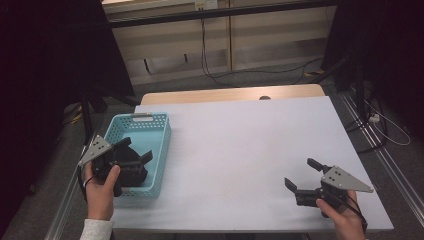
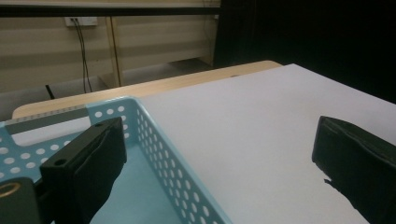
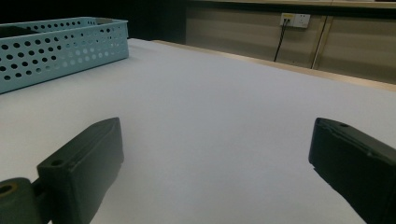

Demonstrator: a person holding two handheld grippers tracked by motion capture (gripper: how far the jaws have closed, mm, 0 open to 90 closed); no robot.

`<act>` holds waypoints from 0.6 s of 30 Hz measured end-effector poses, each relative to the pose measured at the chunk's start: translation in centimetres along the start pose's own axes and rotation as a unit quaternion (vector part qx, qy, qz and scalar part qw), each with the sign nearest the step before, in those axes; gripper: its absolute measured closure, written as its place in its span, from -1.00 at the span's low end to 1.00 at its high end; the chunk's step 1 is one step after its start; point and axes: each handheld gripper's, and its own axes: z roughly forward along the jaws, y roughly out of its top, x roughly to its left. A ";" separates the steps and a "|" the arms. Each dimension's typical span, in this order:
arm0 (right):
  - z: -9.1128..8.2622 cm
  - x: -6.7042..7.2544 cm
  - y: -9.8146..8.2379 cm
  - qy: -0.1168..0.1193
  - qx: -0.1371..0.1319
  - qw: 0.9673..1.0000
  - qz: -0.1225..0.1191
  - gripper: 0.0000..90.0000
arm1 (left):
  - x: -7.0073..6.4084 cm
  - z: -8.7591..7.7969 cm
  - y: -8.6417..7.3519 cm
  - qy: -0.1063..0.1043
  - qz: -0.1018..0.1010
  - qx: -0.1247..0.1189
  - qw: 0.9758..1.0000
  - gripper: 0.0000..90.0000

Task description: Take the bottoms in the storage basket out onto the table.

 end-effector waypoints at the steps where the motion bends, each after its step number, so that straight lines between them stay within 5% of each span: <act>1: 0.0 0.0 0.0 0.000 0.000 1.000 0.000 -0.94 | 0.1 0.1 0.0 0.001 -0.002 0.003 1.000 -0.93; 18: 0.1 0.1 0.0 0.003 0.004 1.000 0.000 -0.95 | 1.7 0.8 -0.7 0.007 -0.010 0.030 0.999 -0.93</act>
